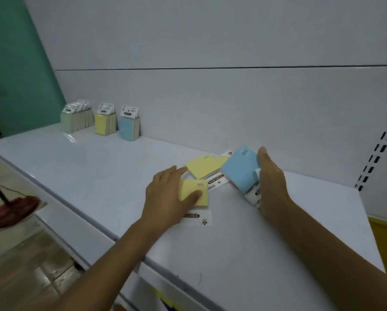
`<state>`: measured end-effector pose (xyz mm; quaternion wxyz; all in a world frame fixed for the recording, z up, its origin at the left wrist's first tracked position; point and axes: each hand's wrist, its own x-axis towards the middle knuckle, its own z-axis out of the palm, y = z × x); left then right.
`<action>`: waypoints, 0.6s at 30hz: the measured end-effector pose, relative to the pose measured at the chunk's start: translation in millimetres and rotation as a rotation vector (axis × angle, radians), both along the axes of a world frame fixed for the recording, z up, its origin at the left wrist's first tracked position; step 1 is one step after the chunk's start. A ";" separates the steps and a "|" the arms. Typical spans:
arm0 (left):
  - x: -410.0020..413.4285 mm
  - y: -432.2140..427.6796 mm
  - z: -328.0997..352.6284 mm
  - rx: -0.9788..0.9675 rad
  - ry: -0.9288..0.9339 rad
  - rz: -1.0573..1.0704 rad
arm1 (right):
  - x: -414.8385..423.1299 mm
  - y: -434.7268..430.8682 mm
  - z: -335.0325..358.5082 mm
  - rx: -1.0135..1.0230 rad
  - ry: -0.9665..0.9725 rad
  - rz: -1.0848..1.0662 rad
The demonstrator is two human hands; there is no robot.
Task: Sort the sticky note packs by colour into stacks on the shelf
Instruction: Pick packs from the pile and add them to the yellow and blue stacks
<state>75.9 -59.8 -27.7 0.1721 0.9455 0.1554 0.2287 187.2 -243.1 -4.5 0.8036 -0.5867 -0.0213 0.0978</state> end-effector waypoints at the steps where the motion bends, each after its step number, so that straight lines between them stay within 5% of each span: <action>1: 1.3 -0.2 2.7 -0.012 0.079 0.050 | -3.0 1.9 0.4 0.052 0.031 0.102; 4: 2.7 -0.5 7.7 -0.154 0.072 0.047 | -8.8 8.8 -0.9 0.046 0.034 0.240; 11: -17.6 7.2 16.1 -0.969 -0.376 -0.019 | -10.8 11.3 -2.7 -0.090 -0.041 0.184; 18: -15.0 3.4 24.1 -1.075 -0.484 0.082 | -30.4 11.6 0.1 -0.071 -0.224 0.362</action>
